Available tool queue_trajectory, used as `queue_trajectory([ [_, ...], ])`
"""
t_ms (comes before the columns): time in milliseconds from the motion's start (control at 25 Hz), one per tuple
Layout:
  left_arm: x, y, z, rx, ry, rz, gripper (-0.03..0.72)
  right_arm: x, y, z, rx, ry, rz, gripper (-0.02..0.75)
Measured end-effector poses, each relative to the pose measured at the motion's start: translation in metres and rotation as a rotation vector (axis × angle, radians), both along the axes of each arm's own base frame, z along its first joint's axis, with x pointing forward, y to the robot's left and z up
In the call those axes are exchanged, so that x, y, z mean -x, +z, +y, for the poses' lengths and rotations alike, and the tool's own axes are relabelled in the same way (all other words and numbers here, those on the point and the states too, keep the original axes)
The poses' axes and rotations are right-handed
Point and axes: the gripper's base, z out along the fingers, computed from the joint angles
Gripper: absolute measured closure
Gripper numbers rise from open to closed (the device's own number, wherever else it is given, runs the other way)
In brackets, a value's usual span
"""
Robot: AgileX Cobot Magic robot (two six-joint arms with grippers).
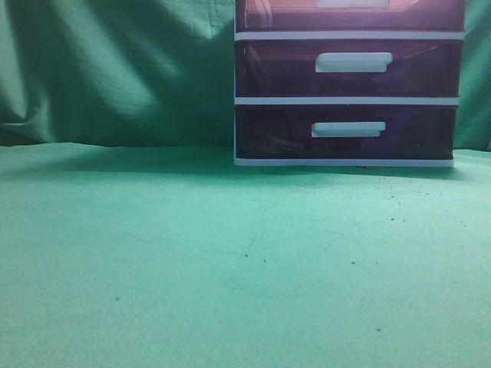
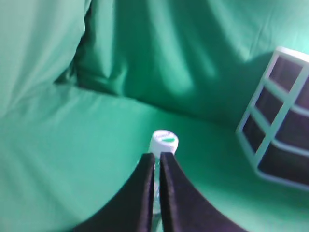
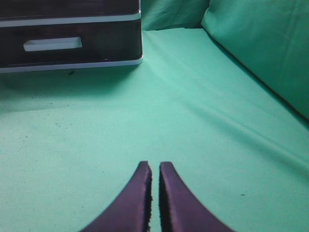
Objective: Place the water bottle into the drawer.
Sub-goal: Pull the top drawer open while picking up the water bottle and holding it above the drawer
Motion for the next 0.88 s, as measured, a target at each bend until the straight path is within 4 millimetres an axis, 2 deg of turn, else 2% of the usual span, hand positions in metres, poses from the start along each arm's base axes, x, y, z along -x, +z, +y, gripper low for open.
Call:
queue_trajectory([
  [160,-0.016,0.002,0.001,-0.004,-0.002,0.134,0.688,0.000,0.000,0.000,0.000,0.000,0.000,0.691],
  [360,-0.032,-0.009,-0.005,-0.164,-0.100,0.270,0.688,0.000,0.000,0.000,0.000,0.000,0.000,0.691],
  [560,-0.048,-0.019,-0.016,-0.193,-0.207,0.360,0.688,0.000,0.000,0.000,0.000,0.000,0.000,0.691],
  [600,-0.051,-0.021,-0.017,-0.193,-0.216,0.372,0.635,0.000,0.000,0.000,0.000,0.000,0.000,0.691],
  [680,-0.059,-0.025,-0.019,-0.190,-0.223,0.403,0.477,0.000,0.000,0.000,0.000,0.000,0.000,0.691],
  [800,-0.069,-0.029,-0.020,-0.189,-0.222,0.414,0.141,0.000,0.000,0.000,0.000,0.000,0.000,0.691],
  [880,-0.076,-0.030,-0.020,-0.188,-0.216,0.397,0.051,0.000,0.000,0.000,0.000,0.000,0.000,0.691],
])
